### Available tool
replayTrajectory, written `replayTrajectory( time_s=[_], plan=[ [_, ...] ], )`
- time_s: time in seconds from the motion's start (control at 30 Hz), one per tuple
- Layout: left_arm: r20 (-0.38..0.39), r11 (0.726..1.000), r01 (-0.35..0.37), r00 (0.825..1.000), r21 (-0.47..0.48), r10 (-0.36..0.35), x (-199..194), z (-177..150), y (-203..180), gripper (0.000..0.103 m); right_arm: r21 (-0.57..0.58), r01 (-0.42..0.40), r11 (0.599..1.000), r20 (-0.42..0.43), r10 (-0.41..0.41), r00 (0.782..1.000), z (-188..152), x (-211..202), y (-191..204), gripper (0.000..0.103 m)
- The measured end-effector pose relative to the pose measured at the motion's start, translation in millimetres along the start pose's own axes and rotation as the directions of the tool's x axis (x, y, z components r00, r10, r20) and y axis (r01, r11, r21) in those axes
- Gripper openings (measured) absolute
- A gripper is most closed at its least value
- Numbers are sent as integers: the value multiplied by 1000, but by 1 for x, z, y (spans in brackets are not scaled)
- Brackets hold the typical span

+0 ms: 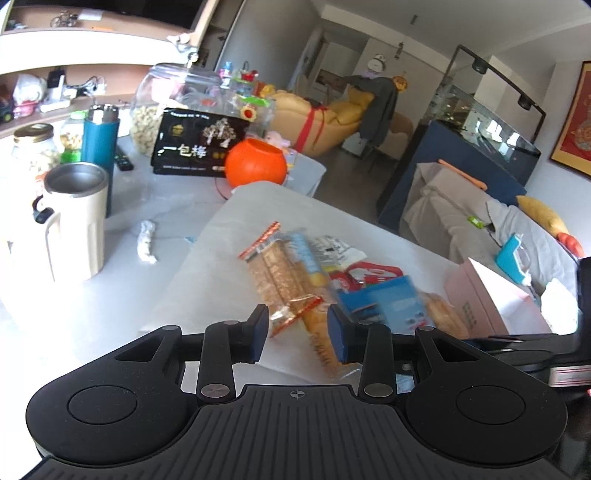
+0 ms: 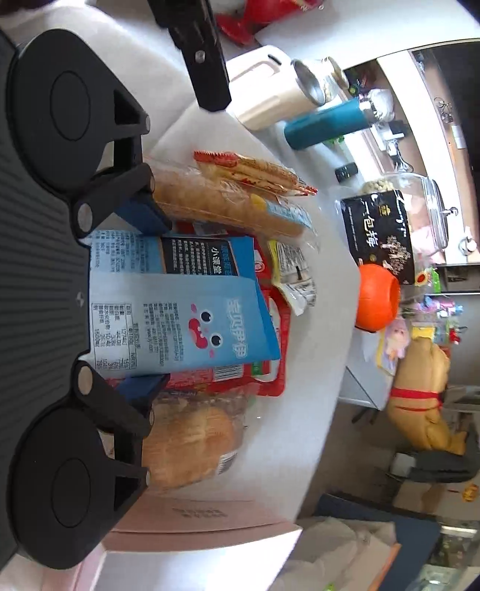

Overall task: Organize snacks
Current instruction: 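Lift the blue packet with the right gripper and carry it toward the pink box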

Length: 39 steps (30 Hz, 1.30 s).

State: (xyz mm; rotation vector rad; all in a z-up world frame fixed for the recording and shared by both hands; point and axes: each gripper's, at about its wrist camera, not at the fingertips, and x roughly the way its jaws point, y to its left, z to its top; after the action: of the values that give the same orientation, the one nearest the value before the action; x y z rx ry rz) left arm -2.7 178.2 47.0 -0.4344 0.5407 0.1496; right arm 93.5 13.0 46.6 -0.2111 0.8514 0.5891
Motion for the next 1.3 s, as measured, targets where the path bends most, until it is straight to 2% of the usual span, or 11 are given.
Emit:
replayTrajectory(
  time_s=[0.03,0.13,0.3,0.4,0.47,0.63,0.9,1.03,1.07,1.17,1.3],
  plan=[
    [-1,1000,11,1000,0,-11,0,-1,-1,39,8,-32,999,-6,32,999,-1,-6,-4,47],
    [-12,999,40,999,13,-40,0,-4,-8,39,26,-103,994,3,103,995,-3,-31,-15,28],
    [-41,997,69,997,34,-68,3,-9,-18,39,22,-93,995,27,92,995,-14,-60,-34,26],
    [-54,996,83,995,38,-81,6,-12,-22,39,58,-80,995,4,80,997,-21,-60,-43,44],
    [-49,996,75,996,42,-73,6,-12,-23,39,63,-62,996,7,61,998,-25,-57,-42,68],
    [1,1000,29,1000,12,-29,-1,-6,-13,39,74,-53,996,7,53,999,-19,-41,-21,71],
    [17,1000,14,1000,7,-14,-4,-3,-10,39,14,-17,1000,-98,18,995,-19,-1,16,83],
    [12,999,28,1000,16,-29,-3,-5,-14,39,-86,-12,996,-58,7,998,-28,-18,24,69],
    [9,999,32,999,18,-32,-3,-6,-15,39,-77,-35,996,-44,32,999,-28,-27,19,45],
    [-9,998,50,999,28,-50,-2,-7,-18,39,-35,-83,996,-2,83,997,-24,-57,-3,28],
    [-66,993,101,993,67,-97,2,-12,-29,39,5,-30,1000,34,30,999,-35,-85,-37,22]
  ],
)
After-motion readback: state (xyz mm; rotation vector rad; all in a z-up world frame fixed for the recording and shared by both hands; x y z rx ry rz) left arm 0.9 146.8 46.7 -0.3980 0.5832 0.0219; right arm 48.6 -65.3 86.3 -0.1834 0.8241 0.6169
